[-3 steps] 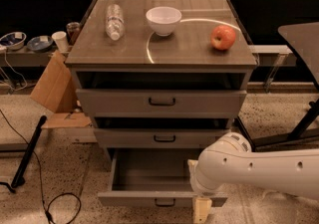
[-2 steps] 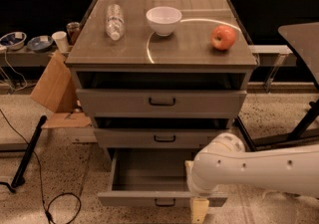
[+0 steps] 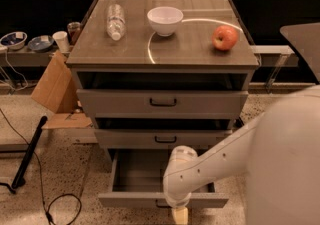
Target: Close bottom drawer
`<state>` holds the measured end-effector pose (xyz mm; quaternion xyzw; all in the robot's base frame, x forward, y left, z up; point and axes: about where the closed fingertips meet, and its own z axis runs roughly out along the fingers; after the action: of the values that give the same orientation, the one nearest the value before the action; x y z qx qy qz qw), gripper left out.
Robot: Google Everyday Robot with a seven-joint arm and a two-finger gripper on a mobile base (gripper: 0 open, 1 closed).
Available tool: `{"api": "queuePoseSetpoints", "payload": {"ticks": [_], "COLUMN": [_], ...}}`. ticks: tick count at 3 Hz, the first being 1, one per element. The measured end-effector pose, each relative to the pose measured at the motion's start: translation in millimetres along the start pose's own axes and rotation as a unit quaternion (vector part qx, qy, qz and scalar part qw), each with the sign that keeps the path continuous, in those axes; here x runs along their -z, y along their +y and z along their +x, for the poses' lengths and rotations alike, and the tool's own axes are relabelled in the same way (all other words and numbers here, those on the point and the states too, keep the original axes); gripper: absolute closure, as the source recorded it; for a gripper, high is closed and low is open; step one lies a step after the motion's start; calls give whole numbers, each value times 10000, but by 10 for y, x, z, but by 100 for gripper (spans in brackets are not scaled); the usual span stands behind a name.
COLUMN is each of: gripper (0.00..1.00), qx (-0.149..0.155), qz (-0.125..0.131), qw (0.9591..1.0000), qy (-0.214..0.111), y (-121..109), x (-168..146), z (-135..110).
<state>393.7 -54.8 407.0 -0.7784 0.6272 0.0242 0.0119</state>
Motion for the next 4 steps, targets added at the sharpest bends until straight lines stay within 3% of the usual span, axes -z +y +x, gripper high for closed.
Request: {"api": "queuePoseSetpoints", "payload": {"ticks": [1, 2, 3, 4], "gripper": [0, 0, 0, 0], "qx": [250, 487, 567, 567], "qz": [38, 167, 183, 183], "qw": [9997, 9984, 9957, 9957], "qy": [-4, -254, -704, -704], "y": [-56, -77, -29, -29], "x": [-393, -762, -1164, -1165], "z": [-167, -264, -363, -363]}}
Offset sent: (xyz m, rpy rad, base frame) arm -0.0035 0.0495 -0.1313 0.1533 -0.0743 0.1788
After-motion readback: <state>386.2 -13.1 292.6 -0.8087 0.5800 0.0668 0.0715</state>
